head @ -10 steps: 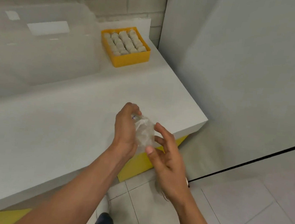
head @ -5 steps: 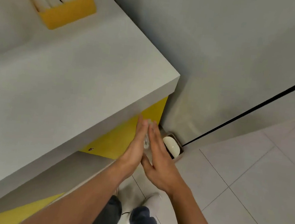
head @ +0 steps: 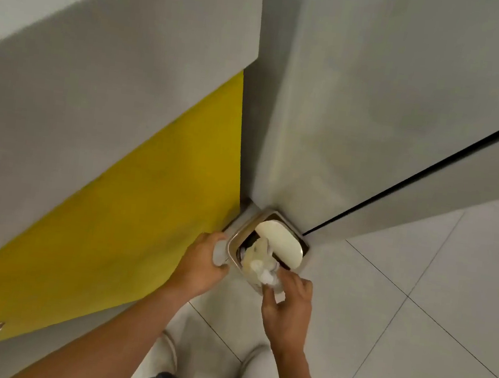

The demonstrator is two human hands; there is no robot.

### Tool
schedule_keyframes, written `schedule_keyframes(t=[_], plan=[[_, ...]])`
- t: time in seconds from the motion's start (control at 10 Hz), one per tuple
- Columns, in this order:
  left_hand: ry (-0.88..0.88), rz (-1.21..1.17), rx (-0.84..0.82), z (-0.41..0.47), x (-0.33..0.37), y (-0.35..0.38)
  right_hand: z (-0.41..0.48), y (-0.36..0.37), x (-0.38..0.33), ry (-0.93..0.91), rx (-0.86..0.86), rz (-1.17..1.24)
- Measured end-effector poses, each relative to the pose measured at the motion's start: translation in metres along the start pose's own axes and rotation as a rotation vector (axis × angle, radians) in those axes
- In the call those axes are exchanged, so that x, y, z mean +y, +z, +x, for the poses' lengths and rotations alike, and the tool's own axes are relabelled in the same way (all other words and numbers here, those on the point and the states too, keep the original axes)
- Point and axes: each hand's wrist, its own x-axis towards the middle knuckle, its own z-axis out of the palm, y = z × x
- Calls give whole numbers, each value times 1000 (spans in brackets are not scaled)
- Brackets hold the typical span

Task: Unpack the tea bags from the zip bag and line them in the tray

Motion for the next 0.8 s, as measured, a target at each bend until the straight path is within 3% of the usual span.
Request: schedule_keyframes(t=[0.1,0.4,0.6,0.8], plan=[[65,127,-33,40,-38,40,14,32,37,99,-43,30],[245,264,-67,96,-84,107,37,92,101,81,-26,-230],[241,210,-93,101,-79,98,51,107,88,152,-136,-354],[236,216,20,85,-55,54,52,81,57,360,-323,-179]])
